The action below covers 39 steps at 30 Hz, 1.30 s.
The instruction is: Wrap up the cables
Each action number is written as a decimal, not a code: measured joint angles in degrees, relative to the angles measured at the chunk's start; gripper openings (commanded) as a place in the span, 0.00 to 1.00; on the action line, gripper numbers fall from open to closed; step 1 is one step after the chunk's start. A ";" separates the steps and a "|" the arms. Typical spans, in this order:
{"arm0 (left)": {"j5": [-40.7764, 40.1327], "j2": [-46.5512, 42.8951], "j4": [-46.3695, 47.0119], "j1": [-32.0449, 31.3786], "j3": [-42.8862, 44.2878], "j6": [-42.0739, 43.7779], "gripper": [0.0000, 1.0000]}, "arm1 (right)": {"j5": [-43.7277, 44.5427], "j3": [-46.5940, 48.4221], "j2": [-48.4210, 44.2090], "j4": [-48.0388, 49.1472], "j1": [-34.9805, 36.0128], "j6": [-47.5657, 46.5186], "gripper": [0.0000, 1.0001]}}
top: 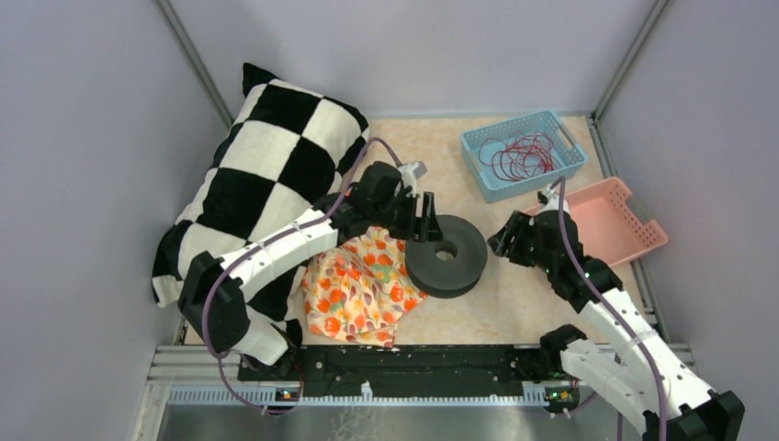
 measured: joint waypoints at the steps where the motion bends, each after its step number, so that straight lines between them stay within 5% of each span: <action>1: -0.63 -0.57 -1.11 1.29 0.00 0.11 0.74 | -0.17 1.05 1.05 0.37 0.00 -1.84 0.53; 7: -4.83 -8.44 -4.96 14.14 -5.44 -1.20 0.75 | -5.42 17.94 16.00 4.28 2.45 -16.59 0.53; 12: -8.04 -16.59 -10.47 25.55 -9.27 -2.80 0.75 | -5.29 39.15 37.18 4.63 12.83 -29.22 0.50; 20: -9.84 -21.88 -16.13 35.60 -13.05 -3.76 0.75 | -8.57 61.46 68.35 0.20 17.64 -41.62 0.43; 27: -10.97 -27.65 -18.14 41.07 -16.70 -4.37 0.75 | -6.64 68.41 81.68 -4.09 22.58 -50.07 0.32; 39: -10.49 -27.67 -18.05 41.33 -17.99 -3.34 0.75 | -4.44 68.41 85.37 -7.37 22.38 -55.78 0.34</action>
